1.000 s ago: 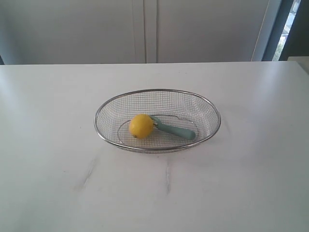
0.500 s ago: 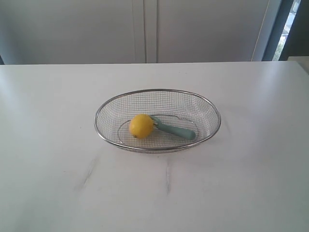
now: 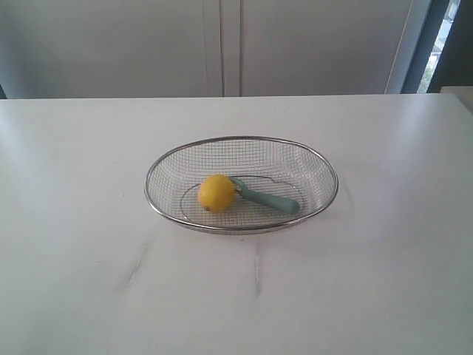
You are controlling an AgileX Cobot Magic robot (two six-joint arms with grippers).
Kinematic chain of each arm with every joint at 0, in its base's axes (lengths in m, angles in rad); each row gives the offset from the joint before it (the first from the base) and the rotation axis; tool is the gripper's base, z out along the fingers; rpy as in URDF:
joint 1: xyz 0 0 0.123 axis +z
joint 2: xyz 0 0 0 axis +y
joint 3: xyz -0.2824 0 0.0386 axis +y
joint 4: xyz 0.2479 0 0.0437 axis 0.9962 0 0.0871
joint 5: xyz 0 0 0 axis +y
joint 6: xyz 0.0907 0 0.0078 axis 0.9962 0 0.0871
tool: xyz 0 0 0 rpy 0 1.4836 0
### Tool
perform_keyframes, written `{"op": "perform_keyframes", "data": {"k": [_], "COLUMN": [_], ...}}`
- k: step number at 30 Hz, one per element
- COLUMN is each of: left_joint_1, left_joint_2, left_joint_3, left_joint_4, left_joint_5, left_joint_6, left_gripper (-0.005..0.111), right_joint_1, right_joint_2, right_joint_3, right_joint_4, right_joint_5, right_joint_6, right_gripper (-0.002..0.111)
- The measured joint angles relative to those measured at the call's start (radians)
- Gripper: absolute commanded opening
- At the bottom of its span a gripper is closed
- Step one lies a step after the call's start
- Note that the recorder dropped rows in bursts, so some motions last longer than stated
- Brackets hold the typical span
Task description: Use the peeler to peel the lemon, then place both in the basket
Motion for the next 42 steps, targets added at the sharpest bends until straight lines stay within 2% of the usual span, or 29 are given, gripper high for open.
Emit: {"op": "perform_keyframes", "data": {"k": [6, 10, 18, 25, 38, 42], "left_joint_1": [0.000, 0.000, 0.000, 0.000, 0.000, 0.000], "left_joint_2": [0.000, 0.000, 0.000, 0.000, 0.000, 0.000], "left_joint_3": [0.000, 0.000, 0.000, 0.000, 0.000, 0.000], "left_joint_4": [0.000, 0.000, 0.000, 0.000, 0.000, 0.000], "left_joint_5": [0.000, 0.000, 0.000, -0.002, -0.002, -0.002], "left_joint_6": [0.000, 0.000, 0.000, 0.000, 0.000, 0.000], "left_gripper": [0.000, 0.000, 0.000, 0.000, 0.000, 0.000], "right_joint_1": [0.000, 0.000, 0.000, 0.000, -0.002, -0.084], "right_joint_2": [0.000, 0.000, 0.000, 0.000, -0.005, -0.032], "right_joint_3": [0.178, 0.237, 0.240, 0.246, 0.246, 0.246], "right_joint_4": [0.016, 0.019, 0.020, -0.086, -0.121, -0.121], "right_joint_5": [-0.039, -0.040, 0.078, 0.314, 0.326, 0.328], "right_joint_6": [0.000, 0.000, 0.000, 0.059, 0.092, 0.092], "right_gripper": [0.000, 0.000, 0.000, 0.000, 0.000, 0.000]}}
